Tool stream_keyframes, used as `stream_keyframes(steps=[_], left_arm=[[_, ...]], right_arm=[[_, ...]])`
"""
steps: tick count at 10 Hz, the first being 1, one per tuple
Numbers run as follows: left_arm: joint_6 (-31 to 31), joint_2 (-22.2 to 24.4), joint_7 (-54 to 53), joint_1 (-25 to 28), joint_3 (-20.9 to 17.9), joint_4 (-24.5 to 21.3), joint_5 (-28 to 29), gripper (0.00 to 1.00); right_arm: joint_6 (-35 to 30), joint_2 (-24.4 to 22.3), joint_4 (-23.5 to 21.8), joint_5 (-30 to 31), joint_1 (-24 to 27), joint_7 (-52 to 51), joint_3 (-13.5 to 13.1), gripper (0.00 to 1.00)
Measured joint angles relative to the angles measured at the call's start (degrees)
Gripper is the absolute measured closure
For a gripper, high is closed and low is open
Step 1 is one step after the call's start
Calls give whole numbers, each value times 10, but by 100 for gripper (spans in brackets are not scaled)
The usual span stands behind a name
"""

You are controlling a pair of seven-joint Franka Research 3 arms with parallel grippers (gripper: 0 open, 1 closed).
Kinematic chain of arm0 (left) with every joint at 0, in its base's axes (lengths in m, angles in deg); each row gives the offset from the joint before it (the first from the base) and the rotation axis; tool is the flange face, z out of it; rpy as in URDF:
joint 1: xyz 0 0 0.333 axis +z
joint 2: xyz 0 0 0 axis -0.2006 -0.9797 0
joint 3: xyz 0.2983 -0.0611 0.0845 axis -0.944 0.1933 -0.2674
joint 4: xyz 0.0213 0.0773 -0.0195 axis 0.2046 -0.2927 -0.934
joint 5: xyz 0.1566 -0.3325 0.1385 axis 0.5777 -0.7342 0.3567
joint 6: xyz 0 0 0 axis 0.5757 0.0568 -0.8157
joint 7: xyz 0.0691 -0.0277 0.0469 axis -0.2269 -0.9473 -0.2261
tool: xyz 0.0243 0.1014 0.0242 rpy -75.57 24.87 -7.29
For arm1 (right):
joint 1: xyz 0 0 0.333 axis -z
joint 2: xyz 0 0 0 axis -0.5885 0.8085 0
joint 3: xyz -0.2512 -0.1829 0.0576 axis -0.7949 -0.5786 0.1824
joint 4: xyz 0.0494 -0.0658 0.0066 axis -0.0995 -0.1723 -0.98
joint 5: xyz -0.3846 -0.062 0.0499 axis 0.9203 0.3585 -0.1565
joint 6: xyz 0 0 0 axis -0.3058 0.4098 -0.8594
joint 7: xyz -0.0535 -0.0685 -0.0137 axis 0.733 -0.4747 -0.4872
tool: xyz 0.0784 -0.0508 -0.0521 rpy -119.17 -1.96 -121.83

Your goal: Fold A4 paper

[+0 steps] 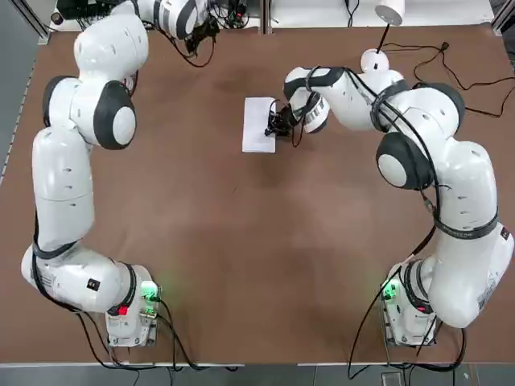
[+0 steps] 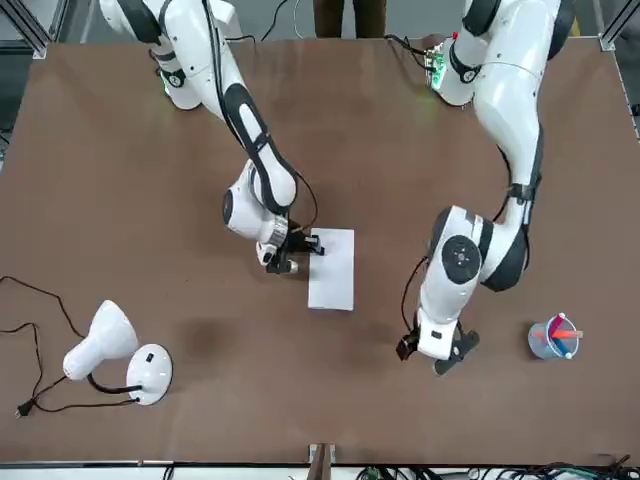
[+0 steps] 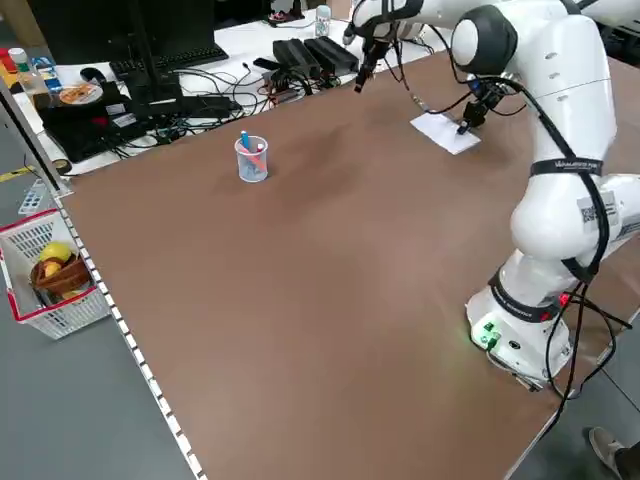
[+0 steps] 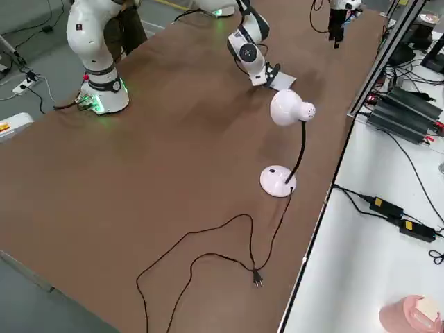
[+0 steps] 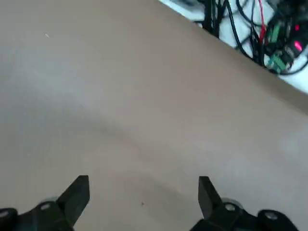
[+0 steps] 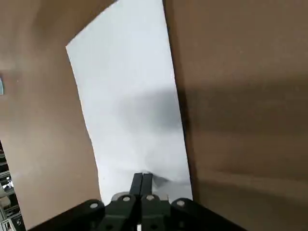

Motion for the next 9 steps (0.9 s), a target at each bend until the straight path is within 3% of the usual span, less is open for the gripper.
stream_keyframes(steps=[5,9], left_arm=[[3,1,-47,59,32,0,0,0],[1,55,-267,159,46,-21,-49,0]], right_arm=[[1,18,22,0,15,-14,-4,99],[1,38,62,0,24,-17,-7,99]])
